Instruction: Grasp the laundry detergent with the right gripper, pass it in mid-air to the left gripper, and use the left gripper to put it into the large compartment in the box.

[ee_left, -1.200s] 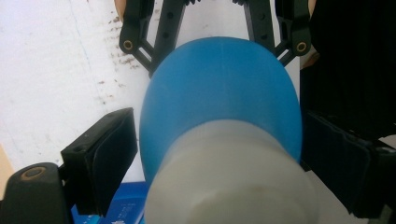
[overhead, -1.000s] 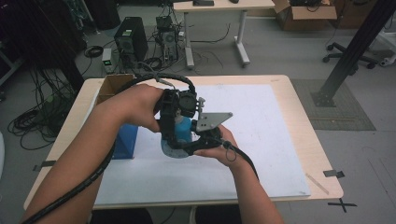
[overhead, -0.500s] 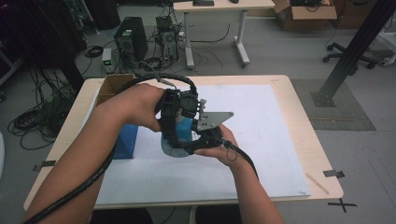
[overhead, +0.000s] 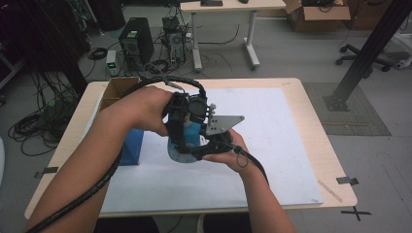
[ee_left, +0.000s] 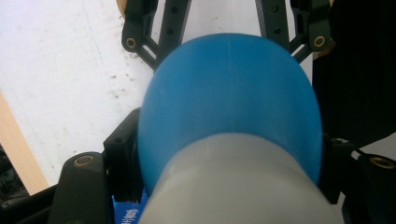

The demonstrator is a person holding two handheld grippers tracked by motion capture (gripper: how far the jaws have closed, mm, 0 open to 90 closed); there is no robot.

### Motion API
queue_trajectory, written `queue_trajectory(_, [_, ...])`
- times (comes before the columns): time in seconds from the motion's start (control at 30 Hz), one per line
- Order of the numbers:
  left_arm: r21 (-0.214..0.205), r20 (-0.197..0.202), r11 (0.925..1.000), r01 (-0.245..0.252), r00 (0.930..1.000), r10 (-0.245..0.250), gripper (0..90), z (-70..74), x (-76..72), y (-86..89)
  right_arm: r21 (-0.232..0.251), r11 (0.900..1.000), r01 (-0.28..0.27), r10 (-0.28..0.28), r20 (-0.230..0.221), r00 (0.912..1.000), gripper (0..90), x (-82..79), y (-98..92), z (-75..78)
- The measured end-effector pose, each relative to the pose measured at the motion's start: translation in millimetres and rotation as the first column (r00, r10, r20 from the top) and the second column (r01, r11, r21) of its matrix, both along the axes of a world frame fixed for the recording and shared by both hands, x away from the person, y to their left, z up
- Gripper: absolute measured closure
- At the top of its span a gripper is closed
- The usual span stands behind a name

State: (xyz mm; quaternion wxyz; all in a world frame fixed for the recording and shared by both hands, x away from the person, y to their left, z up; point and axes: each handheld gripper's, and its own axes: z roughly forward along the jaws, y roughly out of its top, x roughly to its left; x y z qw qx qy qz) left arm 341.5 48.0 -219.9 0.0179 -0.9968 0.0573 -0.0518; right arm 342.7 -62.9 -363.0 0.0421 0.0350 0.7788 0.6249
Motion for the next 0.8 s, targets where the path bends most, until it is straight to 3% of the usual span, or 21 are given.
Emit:
queue_trajectory(0.53, [0.017, -0.019, 0.9998, -0.003, 0.9998, 0.004, 38.9, -1.3, -0.9, -1.8, -0.002, 0.9999, 0.01, -0.01, 0.017, 0.9998, 46.1, -3.1, -1.1, 0.0])
queue_trajectory(0.8, [0.02, 0.0, 0.9998, 0.004, 1.0, -0.004, 39.5, -2.1, -2.0, -4.4, -0.016, 0.9992, 0.037, -0.036, 0.04, 0.9986, 45.8, -4.5, -2.6, -0.8])
